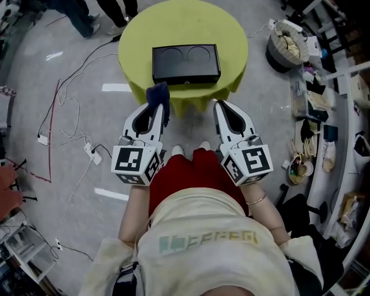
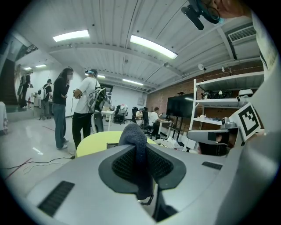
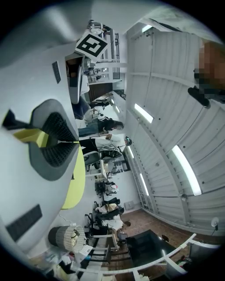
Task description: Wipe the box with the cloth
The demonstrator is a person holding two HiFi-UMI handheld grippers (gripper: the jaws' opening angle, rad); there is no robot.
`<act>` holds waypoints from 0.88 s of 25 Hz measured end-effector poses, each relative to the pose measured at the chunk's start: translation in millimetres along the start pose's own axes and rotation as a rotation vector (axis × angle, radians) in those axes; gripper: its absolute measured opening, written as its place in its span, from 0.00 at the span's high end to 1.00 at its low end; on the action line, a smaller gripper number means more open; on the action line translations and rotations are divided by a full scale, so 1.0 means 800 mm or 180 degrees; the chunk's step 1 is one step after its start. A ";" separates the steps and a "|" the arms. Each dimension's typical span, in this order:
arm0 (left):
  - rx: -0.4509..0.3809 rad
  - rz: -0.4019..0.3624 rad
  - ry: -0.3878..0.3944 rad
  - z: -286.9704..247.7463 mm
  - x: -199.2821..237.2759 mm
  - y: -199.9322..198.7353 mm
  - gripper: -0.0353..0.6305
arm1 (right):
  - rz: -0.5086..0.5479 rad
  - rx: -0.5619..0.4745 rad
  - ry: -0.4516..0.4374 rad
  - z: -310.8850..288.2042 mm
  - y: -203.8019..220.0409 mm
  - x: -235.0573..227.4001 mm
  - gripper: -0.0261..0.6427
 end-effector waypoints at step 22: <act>-0.0264 -0.0009 0.0273 0.037 0.004 -0.024 0.85 | 0.0084 -0.0304 0.0191 0.021 -0.016 0.047 0.91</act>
Point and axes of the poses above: the fingertips, and each gripper's own axes: z backward along the fingers, x to its left, y out of its underside, the point moved 9 cm from there along z, backward along the fingers, and after that the axes turned 11 degrees about -x, right-handed, at the moved point
